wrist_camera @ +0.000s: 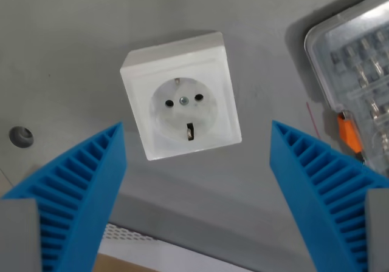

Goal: Move above the white socket

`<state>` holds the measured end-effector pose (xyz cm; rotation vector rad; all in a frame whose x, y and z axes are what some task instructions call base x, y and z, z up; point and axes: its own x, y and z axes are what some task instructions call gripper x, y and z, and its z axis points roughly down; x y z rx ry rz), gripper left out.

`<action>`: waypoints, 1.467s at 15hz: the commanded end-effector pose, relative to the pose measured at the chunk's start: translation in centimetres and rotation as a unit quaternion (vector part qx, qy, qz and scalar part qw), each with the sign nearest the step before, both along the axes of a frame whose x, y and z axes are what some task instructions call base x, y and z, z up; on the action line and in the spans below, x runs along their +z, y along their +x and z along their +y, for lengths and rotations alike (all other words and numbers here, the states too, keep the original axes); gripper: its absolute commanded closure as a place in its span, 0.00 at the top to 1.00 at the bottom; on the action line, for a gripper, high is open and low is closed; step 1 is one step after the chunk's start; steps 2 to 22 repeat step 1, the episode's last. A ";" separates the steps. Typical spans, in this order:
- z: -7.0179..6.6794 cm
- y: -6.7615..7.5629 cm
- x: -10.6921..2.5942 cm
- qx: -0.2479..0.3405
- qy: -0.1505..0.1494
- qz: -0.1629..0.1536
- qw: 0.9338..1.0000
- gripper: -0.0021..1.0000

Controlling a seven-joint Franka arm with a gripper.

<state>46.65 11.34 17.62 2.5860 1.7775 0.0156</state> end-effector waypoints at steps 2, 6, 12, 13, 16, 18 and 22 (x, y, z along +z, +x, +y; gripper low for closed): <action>0.2 -0.7 -0.4 0.042 0.059 -0.043 0.996 1.00; 0.2 -0.7 -0.4 0.042 0.059 -0.043 0.996 1.00; 0.2 -0.7 -0.4 0.042 0.059 -0.043 0.996 1.00; 0.2 -0.7 -0.4 0.042 0.059 -0.043 0.996 1.00; 0.2 -0.7 -0.4 0.042 0.059 -0.043 0.996 1.00; 0.2 -0.7 -0.4 0.042 0.059 -0.043 0.996 1.00; 0.2 -0.7 -0.4 0.042 0.059 -0.043 0.996 1.00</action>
